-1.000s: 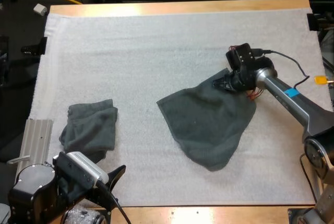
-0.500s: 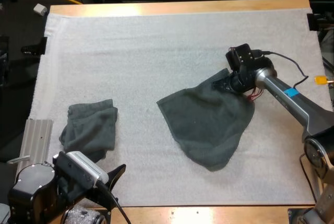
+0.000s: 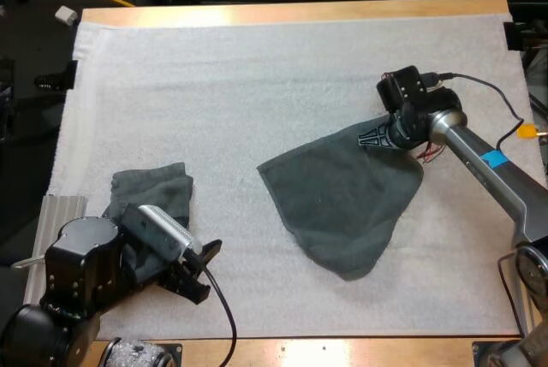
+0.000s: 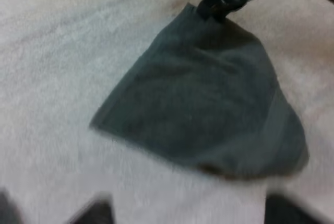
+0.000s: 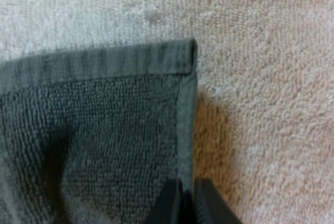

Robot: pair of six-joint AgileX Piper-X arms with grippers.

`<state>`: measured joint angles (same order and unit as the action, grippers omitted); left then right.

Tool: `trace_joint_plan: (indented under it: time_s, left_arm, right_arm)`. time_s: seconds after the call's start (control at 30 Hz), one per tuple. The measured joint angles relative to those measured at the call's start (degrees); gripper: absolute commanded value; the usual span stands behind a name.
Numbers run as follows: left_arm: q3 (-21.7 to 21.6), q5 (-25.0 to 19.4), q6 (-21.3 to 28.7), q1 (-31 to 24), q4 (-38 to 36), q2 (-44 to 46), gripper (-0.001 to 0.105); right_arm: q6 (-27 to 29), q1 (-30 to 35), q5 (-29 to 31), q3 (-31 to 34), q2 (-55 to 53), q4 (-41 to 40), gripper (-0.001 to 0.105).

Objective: Pick towel from pile, fold and stack

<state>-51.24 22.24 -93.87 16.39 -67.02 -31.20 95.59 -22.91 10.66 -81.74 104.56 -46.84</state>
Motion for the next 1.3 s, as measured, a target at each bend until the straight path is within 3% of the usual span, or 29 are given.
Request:
trace_joint_plan:
  time_s: [0.13,0.5,0.77,0.9,1.3]
  left_arm:
    - [-0.2,0.1,0.0,-0.1,3.5,-3.9,0.058]
    - [-0.3,0.1,0.8,-0.1,15.4,-26.9,0.058]
    - [-4.8,0.1,2.2,0.4,22.9,-44.3,0.058]
    - [-5.3,0.1,2.2,0.3,22.2,-46.3,0.059]
    - [-12.9,-0.1,1.6,0.3,24.3,-63.5,0.059]
  right_arm:
    - [0.5,0.0,-0.3,0.0,0.1,0.0,0.000]
    - [1.2,0.0,-0.6,0.0,0.1,-3.3,0.001]
    - [1.2,0.0,-0.9,0.0,0.1,-4.1,0.000]
    - [1.3,0.0,-0.9,0.0,0.1,-4.0,0.000]
    - [1.7,0.0,-1.3,0.0,0.1,-4.0,0.000]
